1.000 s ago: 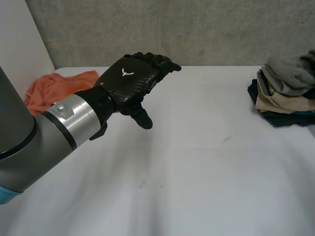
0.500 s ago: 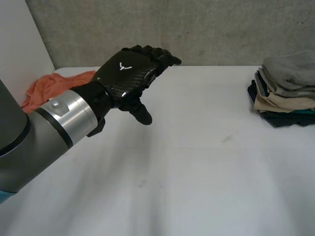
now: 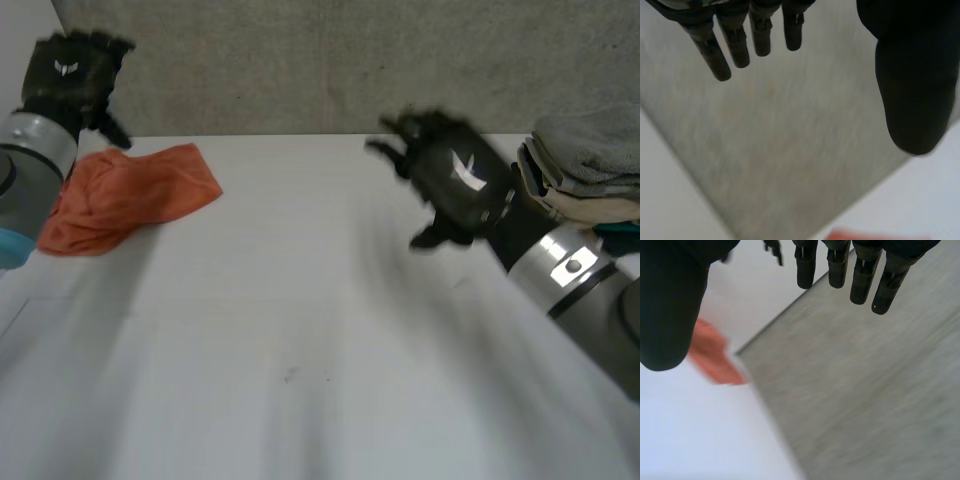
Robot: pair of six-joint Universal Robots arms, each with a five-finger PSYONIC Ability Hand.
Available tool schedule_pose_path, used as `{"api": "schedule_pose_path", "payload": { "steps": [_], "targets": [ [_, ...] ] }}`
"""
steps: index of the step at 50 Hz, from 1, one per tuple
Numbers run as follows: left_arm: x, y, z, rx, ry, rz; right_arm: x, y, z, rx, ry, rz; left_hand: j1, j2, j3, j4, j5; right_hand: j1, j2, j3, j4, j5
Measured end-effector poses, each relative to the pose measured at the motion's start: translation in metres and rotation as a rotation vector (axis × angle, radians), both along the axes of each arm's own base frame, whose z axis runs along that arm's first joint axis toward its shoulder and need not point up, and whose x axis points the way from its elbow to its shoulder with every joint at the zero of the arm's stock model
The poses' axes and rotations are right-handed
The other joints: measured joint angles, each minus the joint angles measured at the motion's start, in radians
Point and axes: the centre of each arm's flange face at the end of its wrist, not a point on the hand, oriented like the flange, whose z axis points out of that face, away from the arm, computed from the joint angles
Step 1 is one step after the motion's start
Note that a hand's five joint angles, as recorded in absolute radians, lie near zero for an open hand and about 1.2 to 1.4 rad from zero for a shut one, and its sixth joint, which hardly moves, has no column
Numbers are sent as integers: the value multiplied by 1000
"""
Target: Fold the laundry.
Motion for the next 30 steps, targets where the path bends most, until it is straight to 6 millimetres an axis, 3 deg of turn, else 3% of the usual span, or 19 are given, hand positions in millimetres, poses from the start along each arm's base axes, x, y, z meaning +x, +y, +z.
{"api": "schedule_pose_path", "payload": {
  "steps": [1, 3, 5, 13, 18, 24, 25, 30],
  "targets": [
    [11, -19, -16, 24, -37, 32, 1, 5, -13, 76, 28, 2, 0, 0, 0, 0, 0, 0, 0, 0, 0, 0],
    [22, -37, -35, 52, -90, 62, 0, 8, -24, 142, 59, -7, 0, 0, 0, 0, 0, 0, 0, 0, 0, 0],
    [39, -63, -71, 104, -197, 102, -2, 10, -40, 226, 120, -39, 0, 0, 0, 0, 0, 0, 0, 0, 0, 0],
    [75, -103, -160, 212, -436, 158, -14, 8, -69, 271, 295, -146, 2, 0, 0, 0, 0, 0, 0, 0, 0, 0],
    [83, -112, -184, 230, -455, 167, -18, 8, -75, 263, 326, -171, 21, 6, 2, 6, 3, 0, 0, 0, 0, 0],
    [84, -119, -193, 220, -445, 166, -20, 10, -79, 271, 329, -174, 75, 47, 41, 46, 37, 0, 0, 0, 0, 0],
    [84, -120, -193, 218, -443, 164, -20, 10, -79, 273, 329, -174, 266, 230, 222, 226, 206, 0, 0, 0, 0, 0],
    [82, -122, -192, 206, -422, 147, -20, 12, -81, 283, 328, -170, 406, 375, 368, 376, 345, 0, 0, 0, 0, 0]
  ]
}}
